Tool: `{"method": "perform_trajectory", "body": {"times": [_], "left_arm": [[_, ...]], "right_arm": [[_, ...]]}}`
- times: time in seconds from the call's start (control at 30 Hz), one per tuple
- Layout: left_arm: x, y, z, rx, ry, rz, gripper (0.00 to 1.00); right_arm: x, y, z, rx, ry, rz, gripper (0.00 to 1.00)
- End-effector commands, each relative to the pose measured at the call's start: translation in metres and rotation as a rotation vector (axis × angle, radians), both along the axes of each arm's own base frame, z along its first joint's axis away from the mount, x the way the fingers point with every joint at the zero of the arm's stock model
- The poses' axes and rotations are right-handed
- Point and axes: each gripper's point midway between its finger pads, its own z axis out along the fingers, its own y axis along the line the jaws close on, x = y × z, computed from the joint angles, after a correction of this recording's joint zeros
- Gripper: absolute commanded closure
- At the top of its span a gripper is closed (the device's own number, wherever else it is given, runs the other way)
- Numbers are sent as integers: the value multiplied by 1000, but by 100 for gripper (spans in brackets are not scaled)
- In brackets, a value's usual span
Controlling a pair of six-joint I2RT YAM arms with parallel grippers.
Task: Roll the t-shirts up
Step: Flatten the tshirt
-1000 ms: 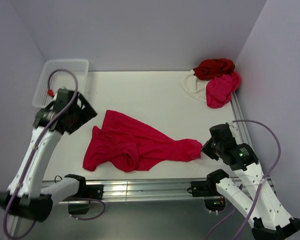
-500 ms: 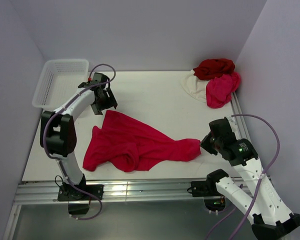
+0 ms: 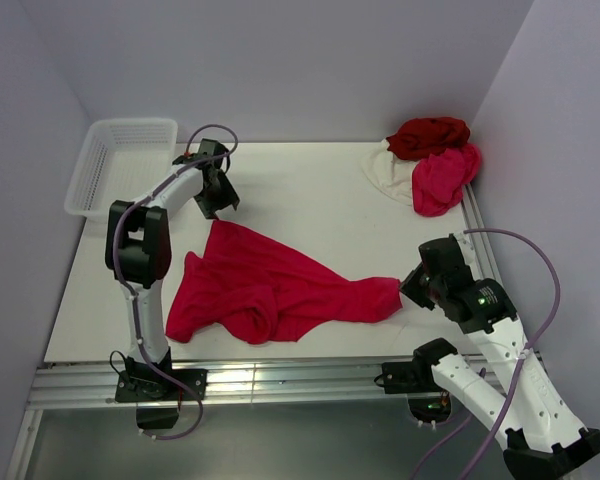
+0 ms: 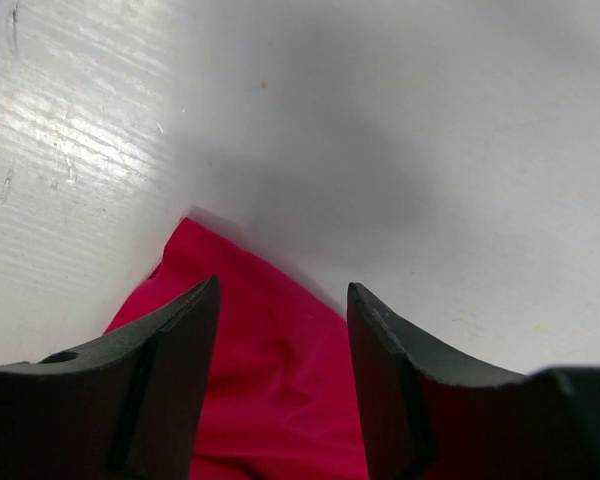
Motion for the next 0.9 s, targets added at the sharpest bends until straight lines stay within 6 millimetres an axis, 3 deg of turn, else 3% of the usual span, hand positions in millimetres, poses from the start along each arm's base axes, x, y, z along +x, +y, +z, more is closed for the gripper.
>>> {"method": "perform_trajectory", "body": {"times": [0.0, 0.2, 0.43, 0.73, 0.83, 0.87], "left_arm": [[3, -2, 3, -7, 4, 54, 42], [-5, 4, -1, -2, 18, 83, 42], [-6, 9, -26, 5, 69, 90, 51], [-22, 28, -52, 21, 149, 126, 58], [-22, 31, -52, 28, 149, 133, 92], [-20, 32, -50, 34, 140, 133, 100]], "right_arm": [[11, 1, 7, 11, -39, -23, 100], [15, 2, 9, 17, -46, -28, 100], [16, 2, 12, 19, -52, -36, 100], [14, 1, 13, 22, -59, -39, 100], [14, 1, 14, 23, -60, -39, 100], [14, 1, 15, 24, -65, -36, 100]]}}
